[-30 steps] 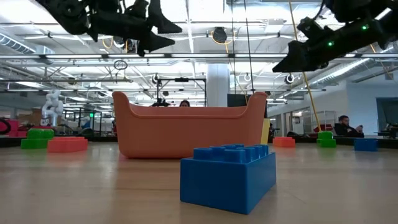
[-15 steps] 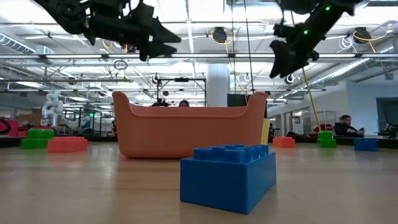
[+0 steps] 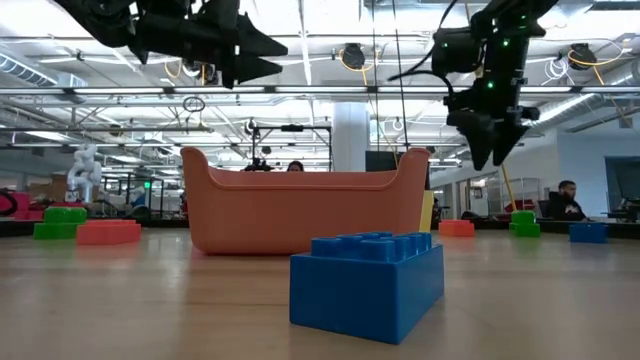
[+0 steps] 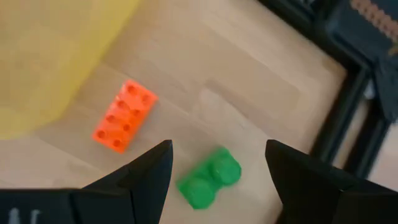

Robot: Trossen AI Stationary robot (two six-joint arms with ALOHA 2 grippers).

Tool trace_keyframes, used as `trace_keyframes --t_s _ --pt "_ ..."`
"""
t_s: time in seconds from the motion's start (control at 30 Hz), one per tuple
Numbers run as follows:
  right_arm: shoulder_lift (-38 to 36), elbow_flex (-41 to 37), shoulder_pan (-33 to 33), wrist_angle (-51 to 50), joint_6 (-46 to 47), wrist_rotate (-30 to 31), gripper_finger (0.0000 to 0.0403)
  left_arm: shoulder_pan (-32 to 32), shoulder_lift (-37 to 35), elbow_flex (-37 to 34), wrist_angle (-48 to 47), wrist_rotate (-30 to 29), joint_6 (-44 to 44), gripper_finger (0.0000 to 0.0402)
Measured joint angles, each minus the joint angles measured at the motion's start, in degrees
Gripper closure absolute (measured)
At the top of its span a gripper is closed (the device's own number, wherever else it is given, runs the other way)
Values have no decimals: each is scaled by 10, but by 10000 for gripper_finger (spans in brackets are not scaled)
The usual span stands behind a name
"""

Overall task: Sort & place blocks by color
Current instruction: Put the green game piece into the yellow bin

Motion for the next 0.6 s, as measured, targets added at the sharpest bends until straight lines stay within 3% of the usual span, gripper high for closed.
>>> trace_keyframes --t_s 0.3,0.6 --pt "-10 11 -36 -115 78 -28 149 -3 -19 -1 -47 0 14 131" --pt "-5 -31 -35 -93 120 -57 149 -3 -21 -1 -64 0 22 131"
